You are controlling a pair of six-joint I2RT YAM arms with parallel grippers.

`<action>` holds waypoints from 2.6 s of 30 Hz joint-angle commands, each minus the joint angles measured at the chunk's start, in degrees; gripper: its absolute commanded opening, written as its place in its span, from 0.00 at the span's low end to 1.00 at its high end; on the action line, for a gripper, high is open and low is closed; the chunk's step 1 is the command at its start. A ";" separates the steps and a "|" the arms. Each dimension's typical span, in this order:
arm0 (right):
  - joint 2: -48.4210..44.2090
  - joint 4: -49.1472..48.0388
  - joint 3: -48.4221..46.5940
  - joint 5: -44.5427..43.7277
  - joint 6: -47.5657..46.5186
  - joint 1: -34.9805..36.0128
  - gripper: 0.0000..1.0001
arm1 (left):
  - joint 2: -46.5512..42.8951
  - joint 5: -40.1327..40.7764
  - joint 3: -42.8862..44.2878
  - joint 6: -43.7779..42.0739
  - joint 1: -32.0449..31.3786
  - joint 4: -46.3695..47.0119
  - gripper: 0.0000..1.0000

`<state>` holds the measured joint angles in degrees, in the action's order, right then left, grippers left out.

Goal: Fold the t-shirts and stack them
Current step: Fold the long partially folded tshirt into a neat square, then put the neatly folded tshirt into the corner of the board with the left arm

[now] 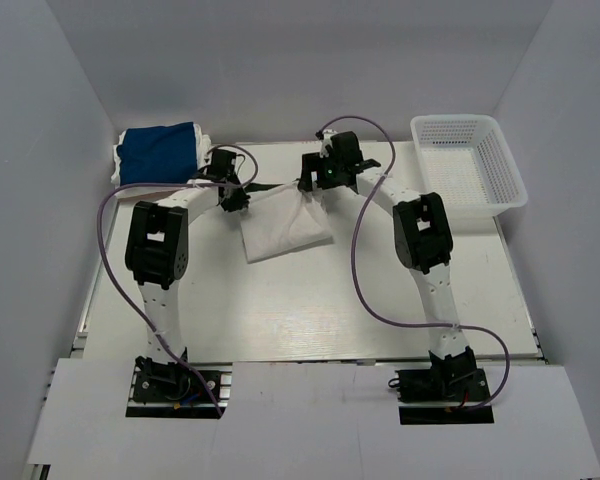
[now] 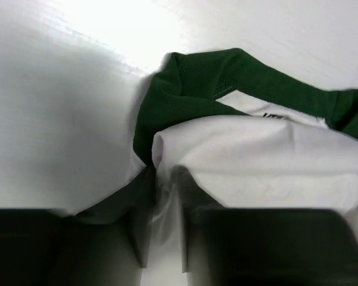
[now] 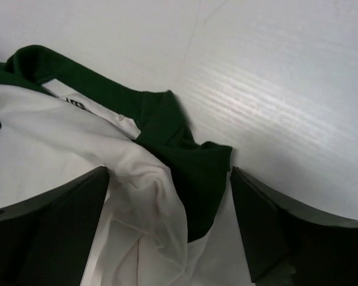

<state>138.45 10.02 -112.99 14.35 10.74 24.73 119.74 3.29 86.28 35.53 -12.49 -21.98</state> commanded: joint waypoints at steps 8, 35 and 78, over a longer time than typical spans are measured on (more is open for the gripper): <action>-11.26 2.72 2.56 -1.88 -3.89 0.05 0.90 | -8.82 -5.40 4.16 -1.51 1.24 3.18 1.00; -7.93 -22.68 26.59 20.19 13.17 -1.79 0.90 | -0.12 -22.98 -2.97 -2.39 0.27 7.57 1.00; -64.36 -8.35 54.72 -11.44 -6.26 -1.97 0.90 | -2.75 -14.46 3.62 -18.20 -2.10 -4.38 0.00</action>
<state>75.92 2.37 -58.89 6.52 5.93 23.22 121.23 -12.60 87.09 21.80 -14.11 -24.36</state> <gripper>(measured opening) 0.904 0.041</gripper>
